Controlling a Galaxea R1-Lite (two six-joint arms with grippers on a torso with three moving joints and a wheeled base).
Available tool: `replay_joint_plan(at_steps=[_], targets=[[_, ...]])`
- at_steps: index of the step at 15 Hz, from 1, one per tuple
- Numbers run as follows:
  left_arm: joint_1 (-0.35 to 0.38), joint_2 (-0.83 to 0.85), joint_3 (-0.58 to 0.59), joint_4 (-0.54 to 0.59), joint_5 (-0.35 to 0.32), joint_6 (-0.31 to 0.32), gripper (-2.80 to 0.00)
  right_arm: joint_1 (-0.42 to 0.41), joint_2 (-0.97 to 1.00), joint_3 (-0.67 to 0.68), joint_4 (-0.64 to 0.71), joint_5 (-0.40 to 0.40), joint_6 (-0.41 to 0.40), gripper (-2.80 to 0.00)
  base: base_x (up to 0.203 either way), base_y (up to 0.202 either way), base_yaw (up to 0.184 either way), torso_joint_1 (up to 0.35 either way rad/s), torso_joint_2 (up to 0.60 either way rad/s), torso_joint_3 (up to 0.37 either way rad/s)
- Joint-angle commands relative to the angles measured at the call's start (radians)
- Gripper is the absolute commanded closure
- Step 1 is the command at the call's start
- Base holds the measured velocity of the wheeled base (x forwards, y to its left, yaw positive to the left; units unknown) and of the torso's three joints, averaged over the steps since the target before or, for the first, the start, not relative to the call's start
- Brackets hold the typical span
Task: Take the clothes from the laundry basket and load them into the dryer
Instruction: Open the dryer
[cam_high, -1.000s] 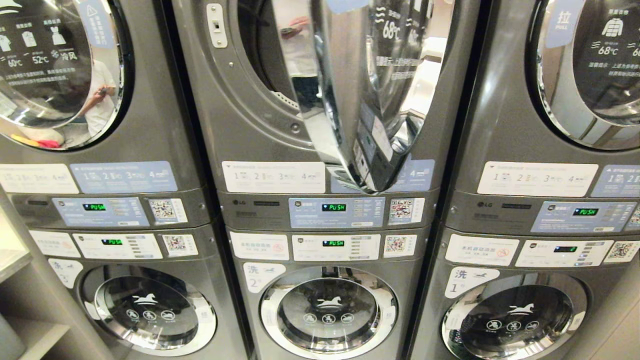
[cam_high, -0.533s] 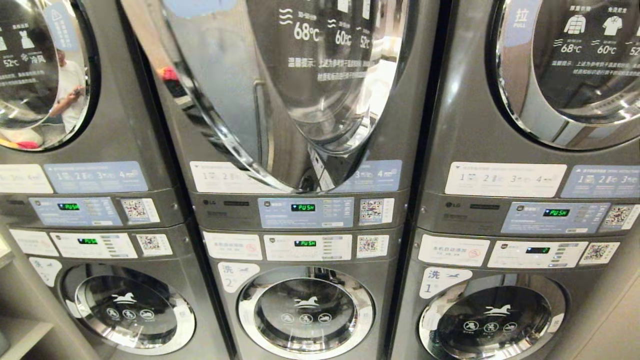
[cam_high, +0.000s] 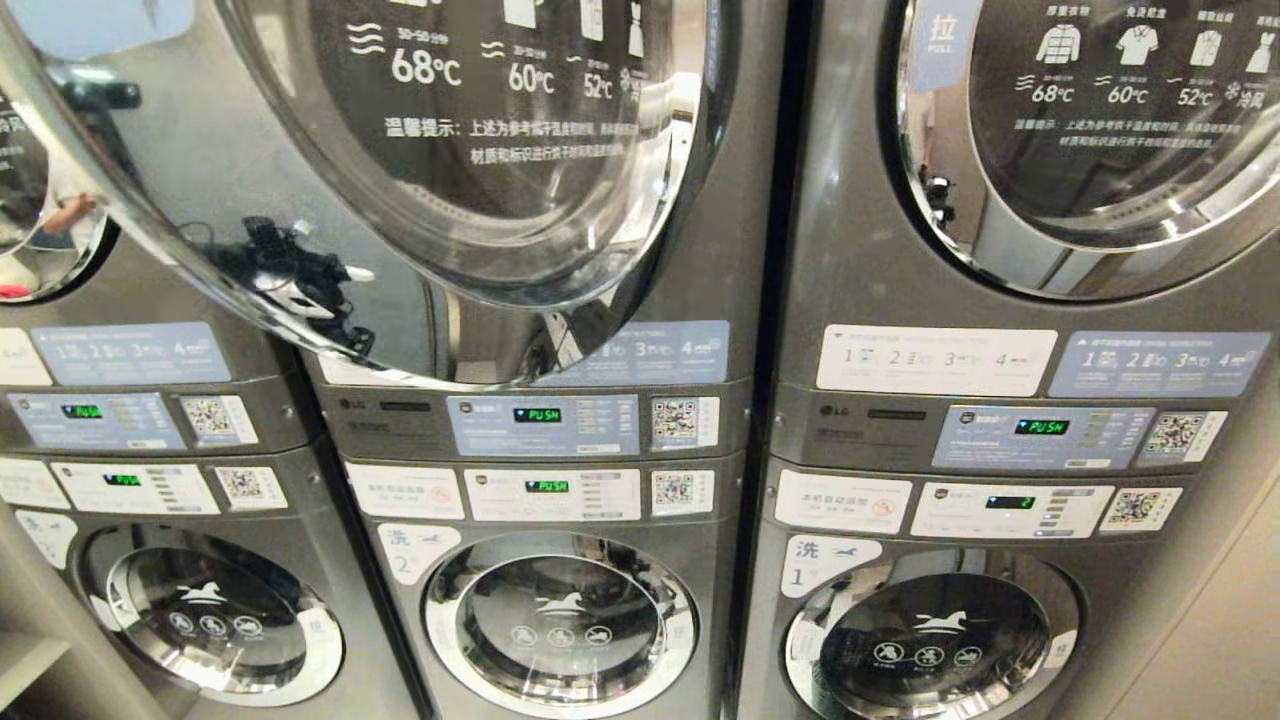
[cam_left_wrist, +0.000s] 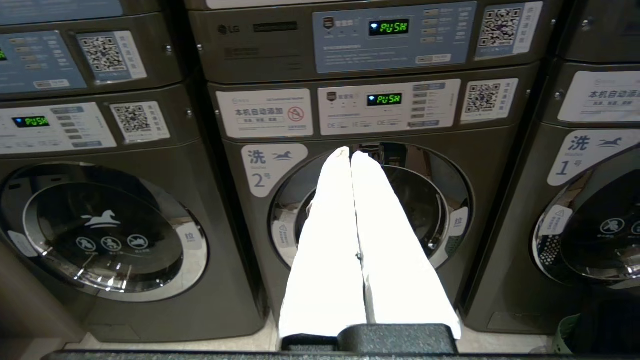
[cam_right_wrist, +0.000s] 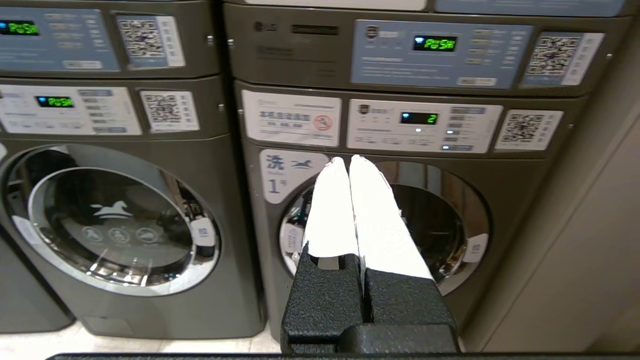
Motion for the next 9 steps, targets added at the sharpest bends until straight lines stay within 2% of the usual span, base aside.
replay_joint_plan(at_steps=[1, 6, 8, 9], targets=[[0.0, 0.0, 0.001, 0.0, 0.0, 0.001, 0.0, 0.0, 0.0, 0.001, 0.0, 0.0, -0.001, 0.0, 0.0, -0.194, 0.0, 0.003, 0.0, 0.003], [0.0, -0.001, 0.0, -0.002, 0.001, -0.014, 0.0, 0.0, 0.0, 0.0, 0.0, -0.002, 0.002, 0.0, 0.0, -0.193, 0.002, 0.003, 0.0, 0.001], [0.0, -0.001, 0.0, -0.002, 0.001, -0.015, 0.0, 0.0, 0.0, 0.001, 0.0, -0.002, 0.007, 0.0, 0.0, -0.121, 0.001, 0.004, 0.0, 0.002], [0.0, 0.0, 0.0, -0.003, 0.0, -0.015, 0.0, 0.0, 0.0, 0.001, 0.0, -0.002, 0.007, 0.0, 0.0, 0.0, 0.0, 0.0, 0.0, 0.0]])
